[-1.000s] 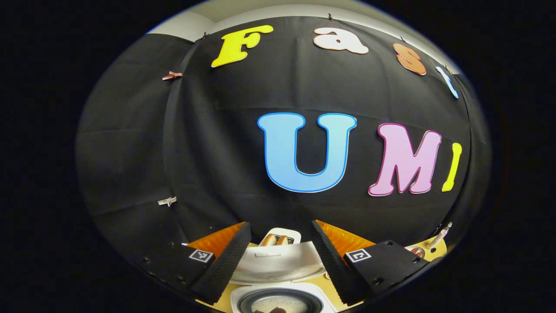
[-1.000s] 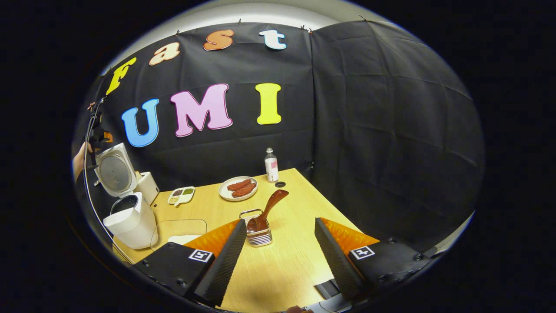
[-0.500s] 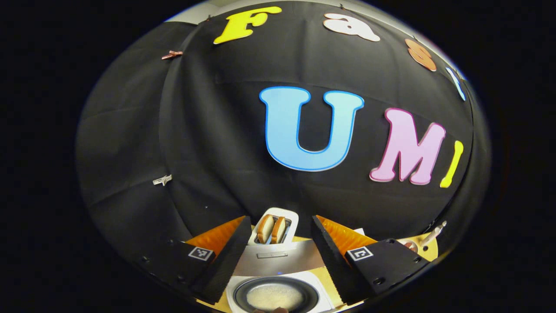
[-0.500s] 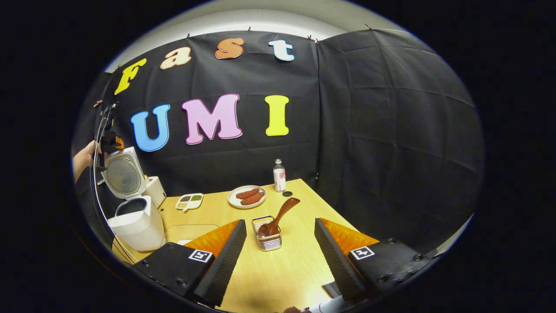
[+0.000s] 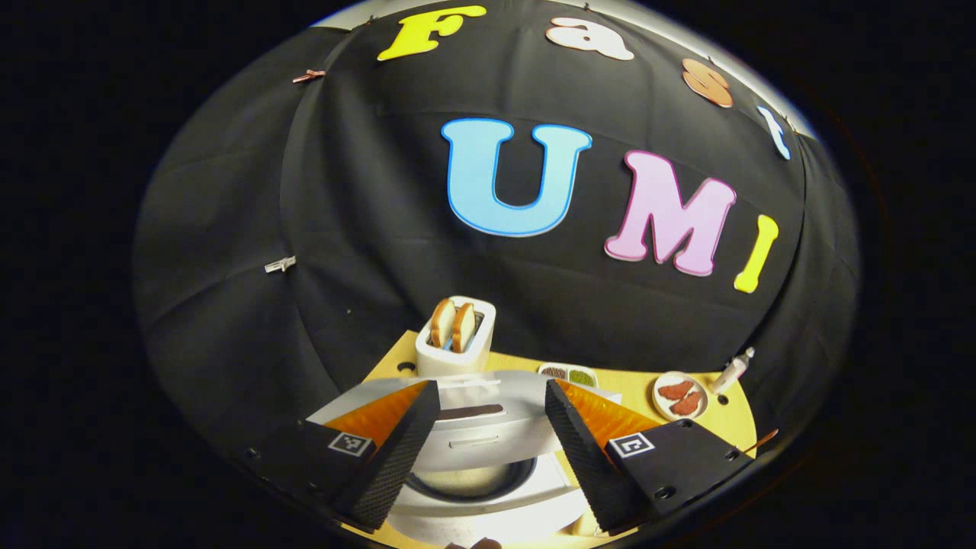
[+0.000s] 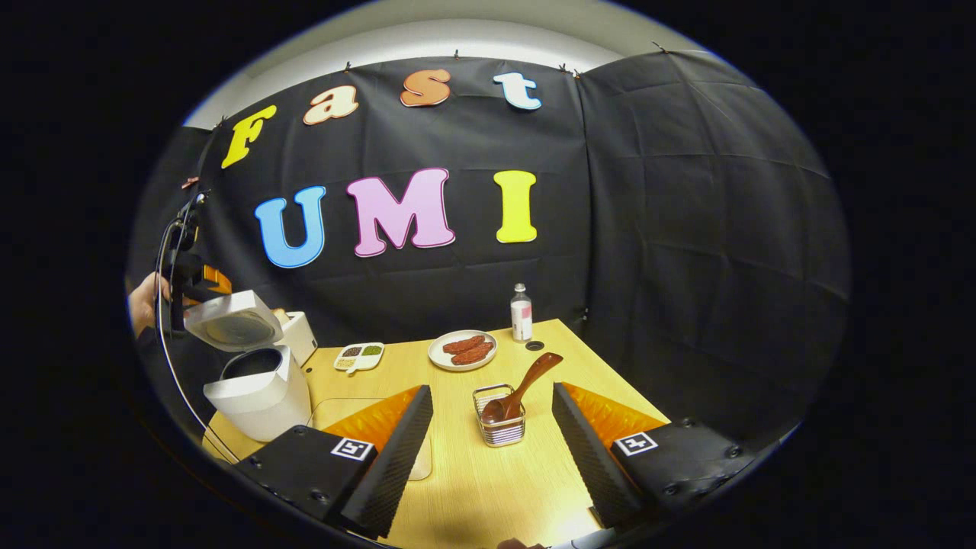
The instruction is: Close the left gripper, press the button to open the rice cooker; take a wooden spoon from the chopstick holder with the right hand, scoop a spoonful of rice and pour it into the rice cooker, then put the wooden spoon back into the chopstick holder.
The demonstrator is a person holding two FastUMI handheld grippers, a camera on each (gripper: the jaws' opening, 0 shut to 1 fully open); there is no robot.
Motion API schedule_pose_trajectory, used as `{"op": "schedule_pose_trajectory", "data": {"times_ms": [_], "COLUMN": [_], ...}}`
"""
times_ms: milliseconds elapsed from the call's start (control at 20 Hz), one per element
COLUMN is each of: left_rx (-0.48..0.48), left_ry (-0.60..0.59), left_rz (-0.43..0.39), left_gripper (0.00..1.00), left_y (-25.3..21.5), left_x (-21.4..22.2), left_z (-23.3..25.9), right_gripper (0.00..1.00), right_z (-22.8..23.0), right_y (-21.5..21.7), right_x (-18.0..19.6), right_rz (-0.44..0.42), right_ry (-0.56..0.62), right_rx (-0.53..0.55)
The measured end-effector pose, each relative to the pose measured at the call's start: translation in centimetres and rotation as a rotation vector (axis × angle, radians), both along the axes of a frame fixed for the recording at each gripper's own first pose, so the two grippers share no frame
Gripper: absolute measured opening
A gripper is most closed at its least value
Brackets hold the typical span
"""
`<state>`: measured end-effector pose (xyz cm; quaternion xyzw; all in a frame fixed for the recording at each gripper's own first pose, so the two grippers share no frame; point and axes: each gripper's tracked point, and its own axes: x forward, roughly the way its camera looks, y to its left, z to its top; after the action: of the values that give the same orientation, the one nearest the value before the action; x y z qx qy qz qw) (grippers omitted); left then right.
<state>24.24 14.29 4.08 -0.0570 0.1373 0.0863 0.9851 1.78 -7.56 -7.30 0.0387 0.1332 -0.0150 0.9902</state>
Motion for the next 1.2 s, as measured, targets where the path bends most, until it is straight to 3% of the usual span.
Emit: {"op": "schedule_pose_trajectory", "data": {"times_ms": [250,600,1000,1200], "left_rx": [0.048,0.07,0.086,0.078], "left_ry": [0.005,-0.036,0.041,0.063], "left_rz": [0.027,0.071,0.128,0.103], "left_gripper": [1.0,1.0,1.0,1.0], "left_y": [-1.3,-1.7,-1.9,-2.3], "left_x": [-2.3,-2.9,-3.6,-3.5], "left_z": [-5.5,-9.2,-14.4,-14.9], "right_gripper": [0.99,0.99,0.99,0.99], "right_z": [-2.0,-2.6,-3.4,-4.1], "right_y": [1.7,3.5,2.2,1.6], "right_x": [-0.4,-0.7,-0.2,0.2], "right_rz": [0.059,0.149,0.138,0.133], "right_ry": [0.052,0.067,0.098,0.115], "right_rx": [-0.017,-0.044,-0.02,-0.02]}}
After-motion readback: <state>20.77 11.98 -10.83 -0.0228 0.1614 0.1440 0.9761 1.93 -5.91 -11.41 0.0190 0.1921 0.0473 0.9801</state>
